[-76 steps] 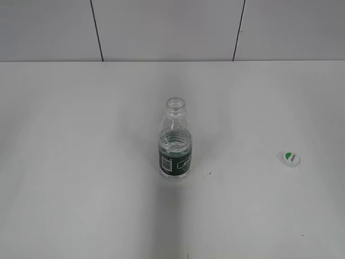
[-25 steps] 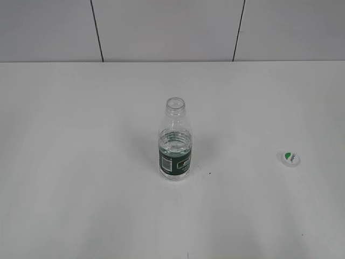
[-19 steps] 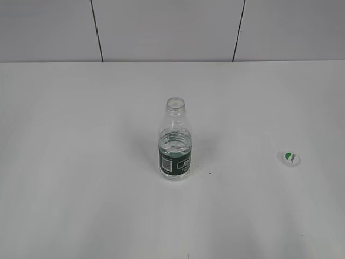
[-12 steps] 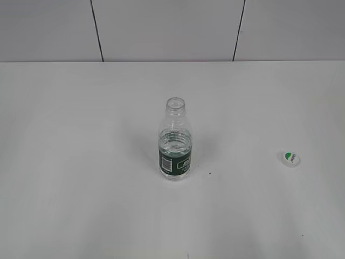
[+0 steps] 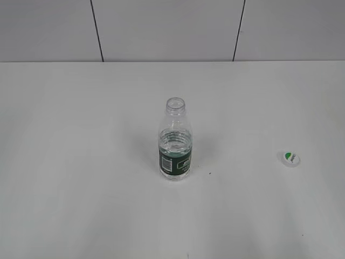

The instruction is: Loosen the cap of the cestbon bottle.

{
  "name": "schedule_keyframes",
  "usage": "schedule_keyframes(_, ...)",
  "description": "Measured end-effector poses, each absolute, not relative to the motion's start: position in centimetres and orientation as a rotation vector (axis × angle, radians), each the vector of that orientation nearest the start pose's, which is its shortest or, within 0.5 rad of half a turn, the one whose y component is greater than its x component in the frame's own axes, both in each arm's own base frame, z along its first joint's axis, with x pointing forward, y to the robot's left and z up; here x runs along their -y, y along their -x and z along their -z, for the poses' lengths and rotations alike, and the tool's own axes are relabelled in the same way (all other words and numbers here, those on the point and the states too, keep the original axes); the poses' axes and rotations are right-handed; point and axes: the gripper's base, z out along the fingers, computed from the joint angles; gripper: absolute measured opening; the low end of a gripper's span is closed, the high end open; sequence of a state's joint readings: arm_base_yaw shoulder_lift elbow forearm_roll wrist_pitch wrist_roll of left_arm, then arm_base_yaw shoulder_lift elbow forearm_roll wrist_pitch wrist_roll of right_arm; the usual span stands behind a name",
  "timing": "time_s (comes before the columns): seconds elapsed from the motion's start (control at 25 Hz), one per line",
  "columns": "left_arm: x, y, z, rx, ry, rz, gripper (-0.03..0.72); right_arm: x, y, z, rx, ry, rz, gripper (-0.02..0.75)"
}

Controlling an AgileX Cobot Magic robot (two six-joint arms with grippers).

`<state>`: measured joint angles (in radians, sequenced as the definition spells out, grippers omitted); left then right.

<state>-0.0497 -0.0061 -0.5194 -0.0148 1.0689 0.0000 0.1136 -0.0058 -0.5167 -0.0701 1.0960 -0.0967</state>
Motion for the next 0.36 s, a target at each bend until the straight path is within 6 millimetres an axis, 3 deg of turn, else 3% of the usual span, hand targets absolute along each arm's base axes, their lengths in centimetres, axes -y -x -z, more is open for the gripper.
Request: schedule_keyframes(0.36, 0.08, 0.85, -28.19, -2.027, -0.051, 0.049, 0.433, 0.67, 0.86, -27.92, -2.044, 0.21, 0.074, 0.591)
